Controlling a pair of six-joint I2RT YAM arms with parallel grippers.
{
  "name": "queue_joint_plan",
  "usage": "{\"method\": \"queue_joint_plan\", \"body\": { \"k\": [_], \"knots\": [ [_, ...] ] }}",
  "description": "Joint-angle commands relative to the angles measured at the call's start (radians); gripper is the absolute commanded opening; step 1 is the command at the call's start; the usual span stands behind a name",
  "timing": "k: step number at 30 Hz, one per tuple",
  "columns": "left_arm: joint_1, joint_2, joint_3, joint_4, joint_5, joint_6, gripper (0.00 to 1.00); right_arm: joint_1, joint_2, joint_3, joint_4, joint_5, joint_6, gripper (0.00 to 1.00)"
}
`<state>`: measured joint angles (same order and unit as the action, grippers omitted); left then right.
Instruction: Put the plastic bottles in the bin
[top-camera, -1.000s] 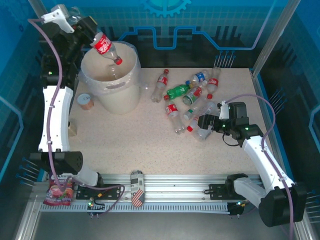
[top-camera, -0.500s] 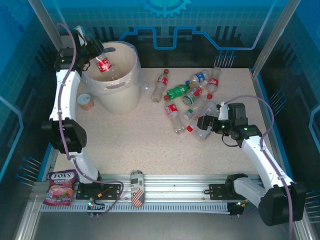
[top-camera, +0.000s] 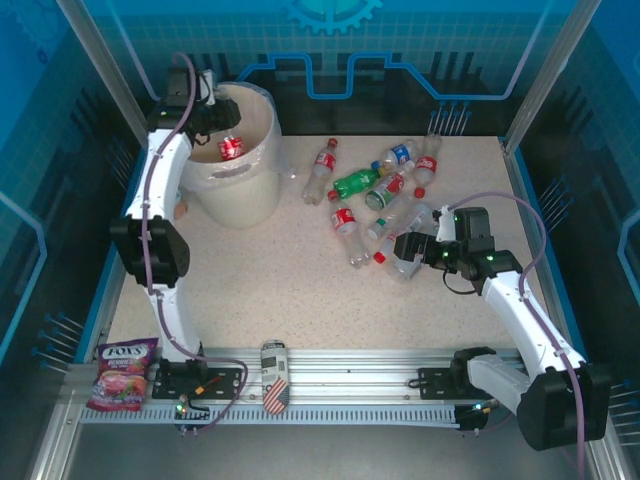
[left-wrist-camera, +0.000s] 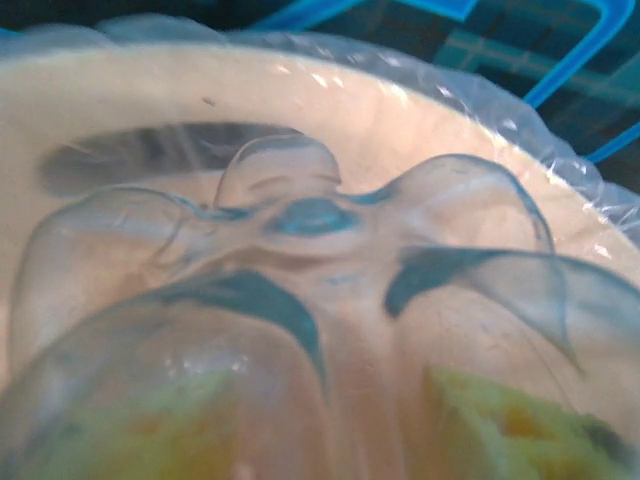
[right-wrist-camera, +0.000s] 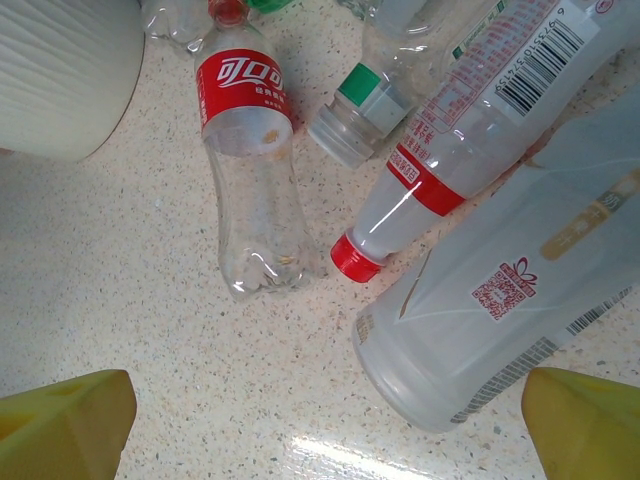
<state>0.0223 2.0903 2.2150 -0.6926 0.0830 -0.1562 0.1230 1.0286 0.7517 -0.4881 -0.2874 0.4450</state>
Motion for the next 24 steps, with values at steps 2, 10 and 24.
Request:
{"method": "queue_joint_plan", "body": {
  "k": [2,10,24],
  "knots": [
    [-0.014,0.054,0.059,-0.086,-0.048,0.045,0.00,-0.015,-0.014,-0.019,-0.002,0.013,-0.002,1.00],
    [-0.041,0.097,-0.006,-0.071,-0.085,0.069,0.00,-0.018,-0.016,-0.024,0.029,0.008,0.042,1.00],
    [-0.041,0.113,-0.113,-0.002,-0.076,0.065,0.29,-0.023,-0.034,-0.021,0.000,0.039,0.023,1.00]
  ]
}}
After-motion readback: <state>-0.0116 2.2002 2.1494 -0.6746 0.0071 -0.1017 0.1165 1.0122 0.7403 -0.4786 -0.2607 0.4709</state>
